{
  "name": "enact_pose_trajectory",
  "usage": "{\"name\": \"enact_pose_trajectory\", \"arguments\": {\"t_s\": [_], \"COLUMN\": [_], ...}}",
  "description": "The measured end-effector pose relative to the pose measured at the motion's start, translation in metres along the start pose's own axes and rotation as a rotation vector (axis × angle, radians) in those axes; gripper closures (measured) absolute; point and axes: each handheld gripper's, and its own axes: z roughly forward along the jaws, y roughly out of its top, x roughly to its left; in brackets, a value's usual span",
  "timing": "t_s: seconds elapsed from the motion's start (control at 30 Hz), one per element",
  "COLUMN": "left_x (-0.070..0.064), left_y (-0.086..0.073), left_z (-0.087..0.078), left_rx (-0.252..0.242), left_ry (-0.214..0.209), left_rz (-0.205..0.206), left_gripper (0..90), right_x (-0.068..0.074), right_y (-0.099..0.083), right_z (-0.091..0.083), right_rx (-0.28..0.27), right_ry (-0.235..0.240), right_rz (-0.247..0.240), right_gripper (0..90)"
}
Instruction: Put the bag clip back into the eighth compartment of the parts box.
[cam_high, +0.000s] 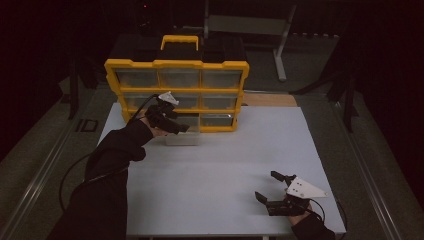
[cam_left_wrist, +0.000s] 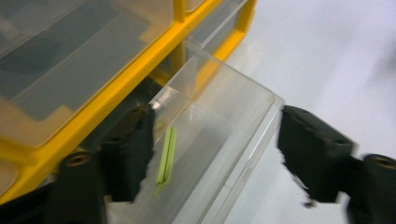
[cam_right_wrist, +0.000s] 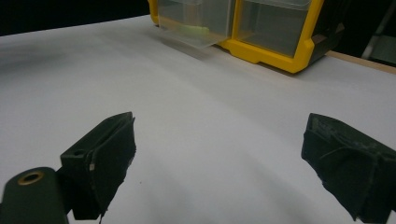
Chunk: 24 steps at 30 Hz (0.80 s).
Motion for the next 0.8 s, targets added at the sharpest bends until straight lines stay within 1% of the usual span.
{"name": "enact_pose_trajectory", "arguments": {"t_s": [0.03,0.07,0.1,0.13,0.17,0.2,0.23,0.27,0.3,0.33,0.37,0.43,0.6,0.67,0.7,0.8], "left_x": [-0.001,-0.001,-0.001,-0.002,-0.002,-0.002,-0.002,-0.002,-0.003,-0.004,-0.003,-0.004,-0.005,-0.006,-0.007,-0.007], "left_y": [-0.001,-0.001,-0.002,-0.002,-0.003,-0.003,-0.004,-0.005,-0.005,-0.005,-0.005,-0.006,-0.007,-0.009,-0.01,-0.012], "left_z": [-0.001,-0.002,-0.003,-0.004,-0.005,-0.005,-0.007,-0.008,-0.01,-0.011,-0.013,-0.015,-0.021,-0.025,-0.028,-0.029], "left_rx": [-0.002,0.006,0.005,0.001,-0.002,-0.002,-0.01,-0.014,-0.02,-0.032,-0.033,-0.04,-0.059,-0.066,-0.074,-0.078], "left_ry": [-0.003,0.003,-0.004,0.004,0.005,0.005,-0.021,-0.04,-0.042,-0.027,-0.033,-0.029,-0.035,-0.037,-0.041,-0.042], "left_rz": [-0.001,-0.01,-0.019,-0.015,-0.02,-0.02,-0.015,-0.012,-0.017,-0.025,-0.029,-0.03,-0.036,-0.032,-0.037,-0.041], "left_gripper": [23.8,18.8,14.9,13.3,9.8,8.4,8.4,0.7,0.2,0.2,0.2,0.1,0.1,0.1,0.1,0.1], "right_x": [0.0,0.0,0.0,0.0,0.0,0.0,0.0,0.0,0.0,0.0,0.0,0.0,0.0,0.0,0.0,0.0], "right_y": [0.0,0.0,0.0,0.0,0.0,0.0,0.0,0.0,0.0,0.0,0.0,0.0,0.0,0.0,0.0,0.0], "right_z": [0.0,0.0,0.0,0.0,0.0,0.0,0.0,0.0,0.0,0.0,0.0,0.0,0.0,0.0,0.0,0.0], "right_rx": [0.0,0.0,0.001,0.001,0.002,0.002,0.002,0.0,0.0,0.0,0.002,0.001,0.001,0.0,0.001,0.0], "right_ry": [-0.001,-0.001,-0.002,-0.001,-0.001,-0.001,-0.002,-0.003,-0.003,-0.003,-0.004,-0.003,-0.003,-0.004,-0.004,-0.004], "right_rz": [0.0,0.0,0.0,0.0,0.0,0.0,0.0,0.001,0.001,0.001,0.0,0.0,-0.001,0.002,0.0,-0.001], "right_gripper": [9.6,9.6,9.6,9.6,9.6,9.6,9.6,9.6,9.6,9.6,9.6,9.6,9.6,9.6,9.6,9.6]}}
